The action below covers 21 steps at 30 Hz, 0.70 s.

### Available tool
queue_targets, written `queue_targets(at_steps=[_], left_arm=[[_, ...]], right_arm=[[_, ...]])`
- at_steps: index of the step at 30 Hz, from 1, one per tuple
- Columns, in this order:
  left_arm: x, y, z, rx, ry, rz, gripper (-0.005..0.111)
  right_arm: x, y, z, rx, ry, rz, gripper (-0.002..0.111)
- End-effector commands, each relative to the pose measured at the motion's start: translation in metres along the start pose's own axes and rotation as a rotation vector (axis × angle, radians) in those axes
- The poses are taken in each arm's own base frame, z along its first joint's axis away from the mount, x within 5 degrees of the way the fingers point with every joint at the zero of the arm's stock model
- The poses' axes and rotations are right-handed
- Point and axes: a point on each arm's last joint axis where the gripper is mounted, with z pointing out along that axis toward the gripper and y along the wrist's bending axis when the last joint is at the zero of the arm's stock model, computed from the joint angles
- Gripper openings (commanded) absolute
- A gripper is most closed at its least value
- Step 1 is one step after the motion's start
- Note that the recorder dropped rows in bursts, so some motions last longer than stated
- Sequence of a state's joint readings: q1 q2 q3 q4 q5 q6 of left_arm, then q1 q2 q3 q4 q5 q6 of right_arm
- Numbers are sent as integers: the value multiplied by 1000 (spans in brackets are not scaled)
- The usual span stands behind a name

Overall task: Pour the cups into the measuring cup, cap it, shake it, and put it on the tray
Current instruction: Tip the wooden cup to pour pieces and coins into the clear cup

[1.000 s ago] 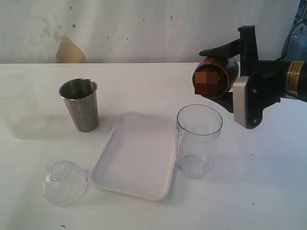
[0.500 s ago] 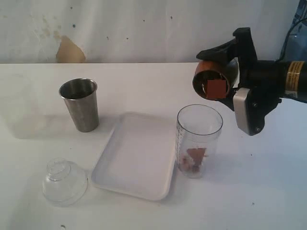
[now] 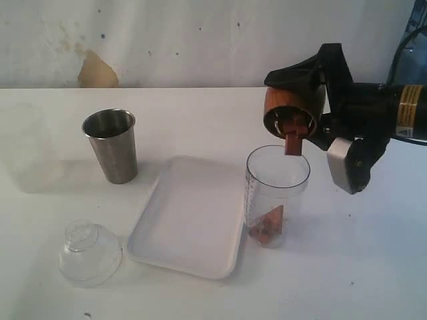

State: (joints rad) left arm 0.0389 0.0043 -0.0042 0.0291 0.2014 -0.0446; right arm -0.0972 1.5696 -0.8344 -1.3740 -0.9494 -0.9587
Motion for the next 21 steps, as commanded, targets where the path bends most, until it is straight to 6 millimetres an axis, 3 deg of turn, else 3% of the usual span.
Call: queue_targets(at_steps=[1,10,21], left_arm=[[0,0,0,3,-13,-12,0],[0,0,0,3,-13,-12,0],[0,0,0,3,-13,-12,0]], right_arm=[[2,-3,0,21,3,-52,0],[3,9,6,4,-9,-35,0],[0,2,6,87,-49,-162,0]])
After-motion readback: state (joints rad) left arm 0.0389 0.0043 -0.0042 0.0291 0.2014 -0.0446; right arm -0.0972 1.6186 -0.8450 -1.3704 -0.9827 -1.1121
